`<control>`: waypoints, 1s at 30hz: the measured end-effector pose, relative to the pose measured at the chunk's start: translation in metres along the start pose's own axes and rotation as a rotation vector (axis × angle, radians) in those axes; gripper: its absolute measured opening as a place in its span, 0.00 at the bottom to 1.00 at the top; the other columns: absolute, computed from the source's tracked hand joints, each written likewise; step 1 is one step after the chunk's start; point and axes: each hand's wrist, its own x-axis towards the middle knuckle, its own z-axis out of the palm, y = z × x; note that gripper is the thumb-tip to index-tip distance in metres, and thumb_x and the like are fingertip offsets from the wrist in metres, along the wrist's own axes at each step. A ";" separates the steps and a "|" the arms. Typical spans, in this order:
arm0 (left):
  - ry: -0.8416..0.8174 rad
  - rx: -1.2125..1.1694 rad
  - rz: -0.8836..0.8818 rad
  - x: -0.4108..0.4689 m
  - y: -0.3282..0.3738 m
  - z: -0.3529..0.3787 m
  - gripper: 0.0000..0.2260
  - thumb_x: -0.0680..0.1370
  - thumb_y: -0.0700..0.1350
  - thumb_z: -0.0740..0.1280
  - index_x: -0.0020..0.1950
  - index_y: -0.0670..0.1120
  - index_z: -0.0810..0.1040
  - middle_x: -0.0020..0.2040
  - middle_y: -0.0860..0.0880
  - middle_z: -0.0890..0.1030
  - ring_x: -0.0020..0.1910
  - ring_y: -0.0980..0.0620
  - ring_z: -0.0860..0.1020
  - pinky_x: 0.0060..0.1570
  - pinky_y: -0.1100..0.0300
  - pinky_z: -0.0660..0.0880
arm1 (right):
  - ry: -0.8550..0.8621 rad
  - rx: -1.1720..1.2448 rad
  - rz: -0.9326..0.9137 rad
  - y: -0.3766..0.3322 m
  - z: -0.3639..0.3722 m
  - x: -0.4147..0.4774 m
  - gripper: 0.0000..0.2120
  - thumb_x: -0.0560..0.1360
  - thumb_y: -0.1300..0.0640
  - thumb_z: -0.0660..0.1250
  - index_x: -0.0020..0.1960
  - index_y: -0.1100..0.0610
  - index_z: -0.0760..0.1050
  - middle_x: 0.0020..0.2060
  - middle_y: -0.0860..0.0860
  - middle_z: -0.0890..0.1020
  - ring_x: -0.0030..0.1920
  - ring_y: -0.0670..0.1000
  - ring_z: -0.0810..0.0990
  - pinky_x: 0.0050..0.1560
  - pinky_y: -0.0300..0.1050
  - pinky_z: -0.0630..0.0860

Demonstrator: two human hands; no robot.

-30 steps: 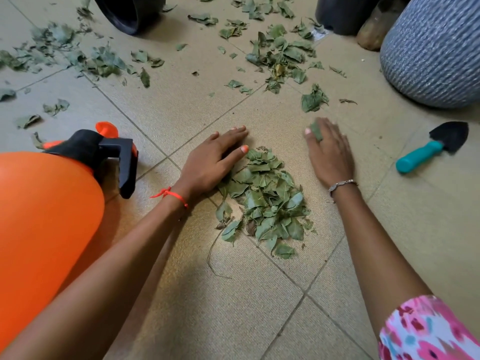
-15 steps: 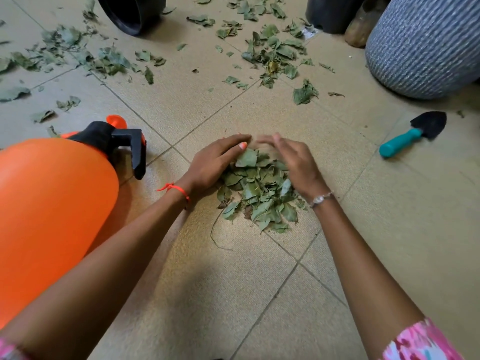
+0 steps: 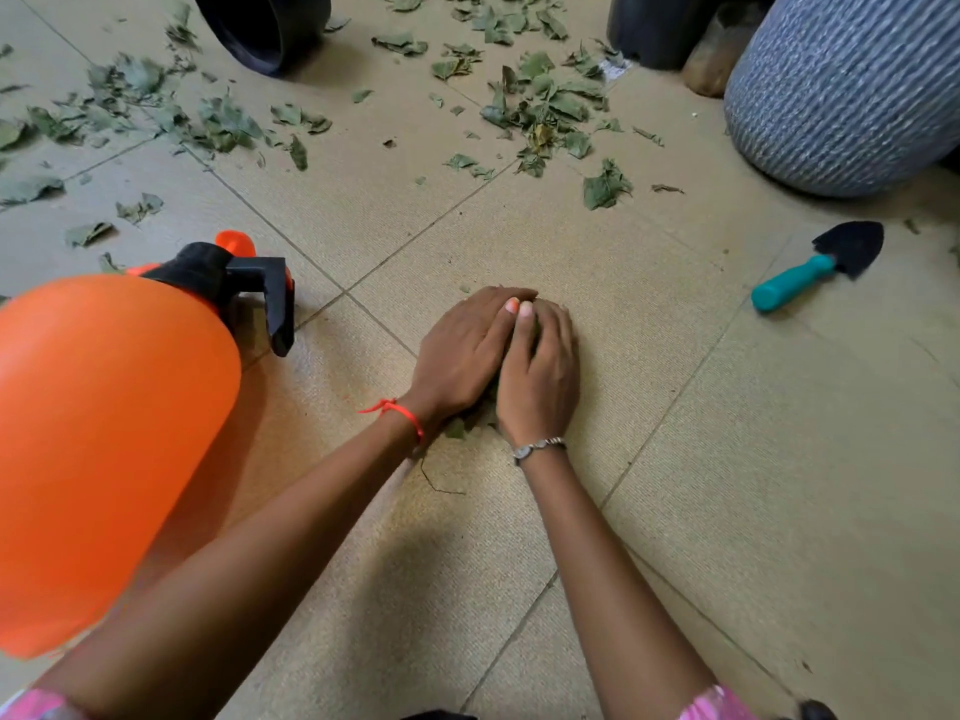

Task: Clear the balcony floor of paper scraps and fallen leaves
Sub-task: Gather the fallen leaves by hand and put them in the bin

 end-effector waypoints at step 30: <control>0.287 -0.749 -0.403 -0.034 0.005 -0.031 0.16 0.81 0.38 0.56 0.67 0.48 0.69 0.62 0.46 0.76 0.58 0.59 0.75 0.60 0.66 0.70 | -0.203 0.315 -0.051 -0.054 0.042 -0.025 0.23 0.79 0.50 0.46 0.68 0.55 0.68 0.75 0.47 0.58 0.74 0.41 0.50 0.75 0.47 0.44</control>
